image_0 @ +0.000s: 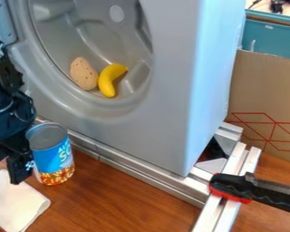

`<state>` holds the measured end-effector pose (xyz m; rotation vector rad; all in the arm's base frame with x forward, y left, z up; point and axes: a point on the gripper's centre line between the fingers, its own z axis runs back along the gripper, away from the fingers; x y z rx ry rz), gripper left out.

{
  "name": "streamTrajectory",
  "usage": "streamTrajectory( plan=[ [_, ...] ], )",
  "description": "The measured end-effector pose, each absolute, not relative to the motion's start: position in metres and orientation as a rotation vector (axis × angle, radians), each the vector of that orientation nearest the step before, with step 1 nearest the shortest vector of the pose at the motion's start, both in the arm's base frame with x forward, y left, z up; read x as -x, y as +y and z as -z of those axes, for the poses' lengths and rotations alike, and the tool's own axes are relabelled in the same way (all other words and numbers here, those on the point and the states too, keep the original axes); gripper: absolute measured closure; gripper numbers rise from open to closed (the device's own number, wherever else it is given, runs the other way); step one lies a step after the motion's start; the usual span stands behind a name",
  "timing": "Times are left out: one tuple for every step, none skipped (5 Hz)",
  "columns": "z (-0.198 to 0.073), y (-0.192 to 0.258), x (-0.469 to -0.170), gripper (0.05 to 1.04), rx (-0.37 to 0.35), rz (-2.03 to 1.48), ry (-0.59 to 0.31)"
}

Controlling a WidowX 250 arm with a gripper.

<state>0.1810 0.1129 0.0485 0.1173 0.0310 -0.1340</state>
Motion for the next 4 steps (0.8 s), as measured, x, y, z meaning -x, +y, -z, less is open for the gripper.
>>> streamTrajectory(
  plan=[
    [-0.043,0.116,-0.174,0.083,-0.139,0.145,0.060],
    [-0.030,0.131,-0.166,0.083,-0.157,0.116,0.103],
    [-0.013,0.149,-0.161,0.083,-0.260,0.062,0.150],
    [-0.005,0.155,-0.163,0.083,-0.284,0.087,0.162]
  ],
)
